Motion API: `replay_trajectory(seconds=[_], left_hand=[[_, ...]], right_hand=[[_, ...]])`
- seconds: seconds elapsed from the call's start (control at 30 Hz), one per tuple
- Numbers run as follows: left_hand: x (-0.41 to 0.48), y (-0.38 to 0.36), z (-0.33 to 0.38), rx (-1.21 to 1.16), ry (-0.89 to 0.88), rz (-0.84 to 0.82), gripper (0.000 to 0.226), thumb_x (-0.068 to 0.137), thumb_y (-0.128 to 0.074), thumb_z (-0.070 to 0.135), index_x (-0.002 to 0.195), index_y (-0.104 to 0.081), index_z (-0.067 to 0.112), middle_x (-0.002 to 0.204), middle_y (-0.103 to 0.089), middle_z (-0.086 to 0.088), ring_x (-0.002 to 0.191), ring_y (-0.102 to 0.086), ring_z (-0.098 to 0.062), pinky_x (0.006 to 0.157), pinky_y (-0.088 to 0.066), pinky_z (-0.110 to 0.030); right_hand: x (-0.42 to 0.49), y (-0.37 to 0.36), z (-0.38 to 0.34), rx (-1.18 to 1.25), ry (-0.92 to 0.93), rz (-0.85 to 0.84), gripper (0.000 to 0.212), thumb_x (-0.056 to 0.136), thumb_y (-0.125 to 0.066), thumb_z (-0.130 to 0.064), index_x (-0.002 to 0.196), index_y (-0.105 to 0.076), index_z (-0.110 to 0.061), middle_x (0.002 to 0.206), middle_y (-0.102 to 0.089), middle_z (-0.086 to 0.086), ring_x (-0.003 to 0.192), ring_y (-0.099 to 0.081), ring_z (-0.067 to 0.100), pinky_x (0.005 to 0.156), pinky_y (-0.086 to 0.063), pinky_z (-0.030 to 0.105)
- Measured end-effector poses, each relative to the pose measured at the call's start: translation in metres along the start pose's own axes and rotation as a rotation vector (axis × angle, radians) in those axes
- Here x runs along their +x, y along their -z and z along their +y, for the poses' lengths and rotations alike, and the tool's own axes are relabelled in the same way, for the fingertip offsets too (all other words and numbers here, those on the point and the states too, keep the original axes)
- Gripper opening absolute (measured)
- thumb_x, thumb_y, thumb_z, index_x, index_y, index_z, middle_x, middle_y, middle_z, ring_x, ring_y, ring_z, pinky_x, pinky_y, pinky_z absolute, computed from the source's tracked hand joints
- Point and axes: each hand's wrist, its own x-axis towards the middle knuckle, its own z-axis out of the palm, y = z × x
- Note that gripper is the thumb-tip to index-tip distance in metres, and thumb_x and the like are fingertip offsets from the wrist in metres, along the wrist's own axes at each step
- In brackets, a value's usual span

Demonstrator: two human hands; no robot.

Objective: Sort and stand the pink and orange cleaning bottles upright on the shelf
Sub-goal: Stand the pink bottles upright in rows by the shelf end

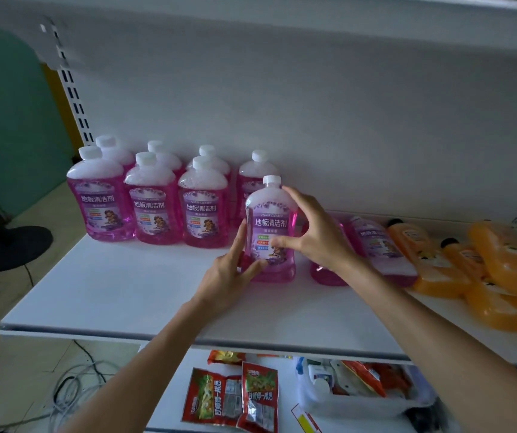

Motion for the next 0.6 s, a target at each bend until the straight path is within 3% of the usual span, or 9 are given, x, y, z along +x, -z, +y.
replay_trajectory(seconds=[0.1, 0.2, 0.3, 0.37, 0.43, 0.5, 0.6], left_hand=[[0.000, 0.000, -0.001, -0.040, -0.017, 0.036, 0.082, 0.080, -0.055, 0.045, 0.140, 0.001, 0.044, 0.091, -0.069, 0.001, 0.079, -0.065, -0.015, 0.077, -0.052, -0.030], [0.000, -0.001, -0.001, -0.083, -0.034, 0.047, 0.083, 0.081, -0.063, 0.035, 0.140, -0.005, 0.043, 0.082, -0.066, 0.015, 0.069, -0.062, 0.000, 0.070, -0.050, -0.017], [0.001, -0.002, -0.002, -0.100, 0.004, 0.094, 0.081, 0.080, -0.070, 0.031, 0.144, -0.021, 0.033, 0.077, -0.066, 0.013, 0.069, -0.063, -0.001, 0.067, -0.050, -0.014], [0.002, -0.003, -0.001, -0.012, 0.037, 0.164, 0.070, 0.072, -0.069, 0.047, 0.134, -0.043, 0.028, 0.079, -0.067, 0.012, 0.071, -0.064, -0.002, 0.070, -0.055, -0.024], [0.004, -0.003, -0.001, 0.049, 0.064, 0.208, 0.050, 0.072, -0.070, 0.044, 0.115, -0.058, 0.020, 0.085, -0.069, 0.010, 0.076, -0.064, 0.000, 0.073, -0.056, -0.027], [0.006, -0.003, -0.003, 0.043, 0.073, 0.234, 0.038, 0.074, -0.074, 0.032, 0.107, -0.063, 0.017, 0.090, -0.070, 0.006, 0.077, -0.063, 0.002, 0.073, -0.052, -0.018], [0.008, 0.000, -0.004, 0.005, 0.076, 0.301, 0.036, 0.073, -0.078, 0.022, 0.105, -0.065, 0.011, 0.087, -0.067, 0.006, 0.073, -0.059, 0.008, 0.069, -0.044, -0.002]], right_hand=[[-0.001, 0.000, 0.002, 0.046, 0.016, -0.007, 0.093, 0.063, -0.086, -0.019, 0.141, -0.036, -0.020, 0.136, -0.044, 0.002, 0.112, -0.043, 0.002, 0.081, -0.025, -0.007], [0.001, 0.000, 0.007, 0.064, 0.034, -0.015, 0.092, 0.063, -0.086, -0.020, 0.141, -0.036, -0.021, 0.136, -0.044, 0.001, 0.112, -0.043, 0.002, 0.081, -0.026, -0.006], [0.001, 0.000, 0.012, 0.062, 0.048, 0.003, 0.092, 0.062, -0.086, -0.022, 0.140, -0.037, -0.020, 0.134, -0.044, 0.001, 0.110, -0.044, 0.005, 0.084, -0.029, -0.004], [0.003, -0.002, 0.013, 0.032, 0.085, 0.021, 0.091, 0.063, -0.086, -0.021, 0.140, -0.036, -0.018, 0.134, -0.042, 0.002, 0.113, -0.042, 0.005, 0.088, -0.027, -0.003], [0.008, -0.007, 0.012, 0.004, 0.138, 0.031, 0.091, 0.063, -0.086, -0.017, 0.139, -0.036, -0.013, 0.135, -0.040, 0.006, 0.116, -0.039, 0.003, 0.094, -0.025, -0.001], [0.011, -0.012, 0.012, -0.023, 0.176, 0.043, 0.090, 0.063, -0.085, -0.014, 0.138, -0.035, -0.009, 0.136, -0.039, 0.010, 0.116, -0.035, 0.000, 0.098, -0.025, 0.001], [0.012, -0.018, 0.014, -0.042, 0.204, 0.093, 0.090, 0.063, -0.085, -0.012, 0.138, -0.035, -0.006, 0.135, -0.037, 0.013, 0.116, -0.031, -0.004, 0.098, -0.022, -0.001]])
